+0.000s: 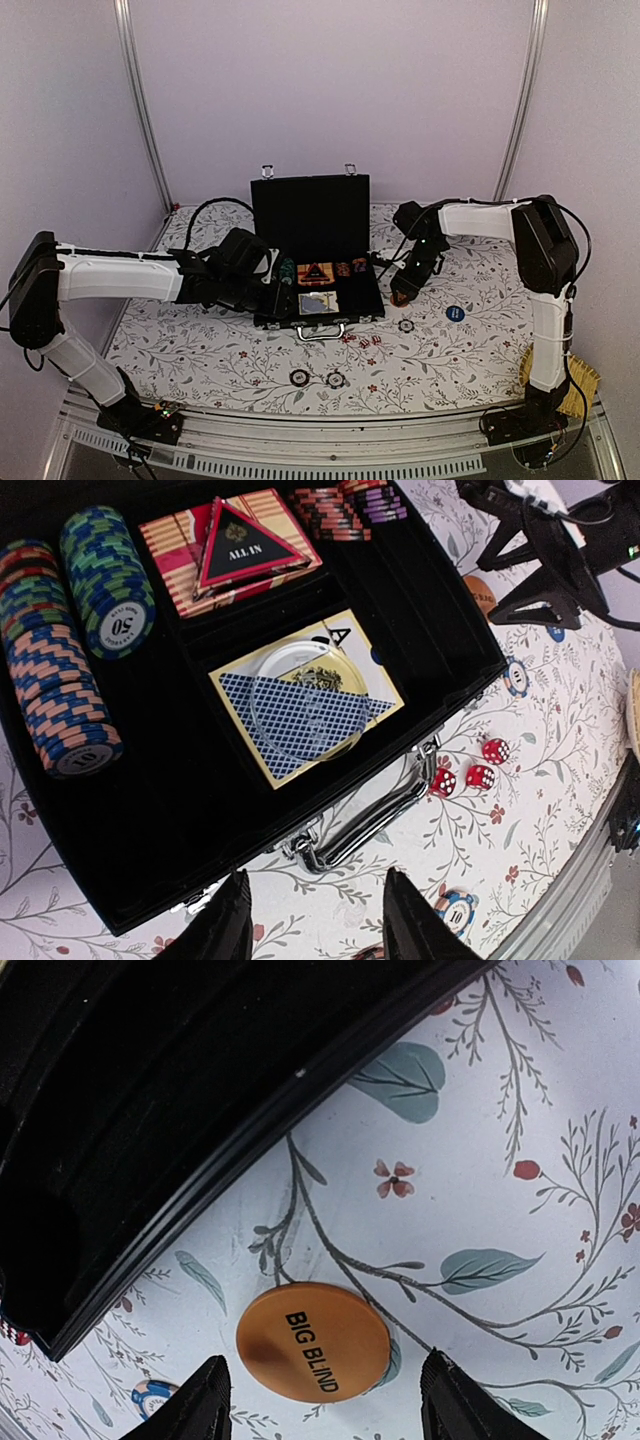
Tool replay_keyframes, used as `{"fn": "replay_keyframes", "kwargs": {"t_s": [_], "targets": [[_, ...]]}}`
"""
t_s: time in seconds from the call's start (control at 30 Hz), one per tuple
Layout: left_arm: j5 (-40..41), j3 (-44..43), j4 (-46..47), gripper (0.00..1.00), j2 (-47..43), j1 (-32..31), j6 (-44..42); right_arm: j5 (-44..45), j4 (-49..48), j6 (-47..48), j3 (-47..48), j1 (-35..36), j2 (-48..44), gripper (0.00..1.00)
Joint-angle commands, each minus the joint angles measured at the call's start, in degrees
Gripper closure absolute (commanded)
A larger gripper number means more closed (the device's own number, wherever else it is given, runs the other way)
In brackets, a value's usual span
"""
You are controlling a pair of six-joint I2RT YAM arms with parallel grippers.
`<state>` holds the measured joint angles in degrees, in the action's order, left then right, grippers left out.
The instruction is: Pack up texas hold em set
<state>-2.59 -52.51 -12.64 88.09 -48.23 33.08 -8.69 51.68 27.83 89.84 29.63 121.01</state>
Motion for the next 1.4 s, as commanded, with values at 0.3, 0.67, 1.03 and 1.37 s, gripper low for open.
{"fn": "replay_keyframes", "kwargs": {"t_s": [0.3,0.67,1.03,1.37], "targets": [[-0.4,0.4,1.4,0.54,0.6,-0.7,0.0,2.6,1.4,0.6,0.5,2.1,2.8,0.36],[-0.3,0.5,1.4,0.54,0.2,-0.7,0.0,5.7,0.8,-0.3,0.0,3.4,4.8,0.40],[-0.2,0.9,1.5,0.54,0.1,-0.7,0.1,5.0,0.8,-0.4,-0.1,4.0,5.0,0.53],[0.2,1.2,1.4,0.54,-0.4,-0.8,0.1,9.4,3.3,-0.4,3.0,4.0,-1.3,0.57]]}}
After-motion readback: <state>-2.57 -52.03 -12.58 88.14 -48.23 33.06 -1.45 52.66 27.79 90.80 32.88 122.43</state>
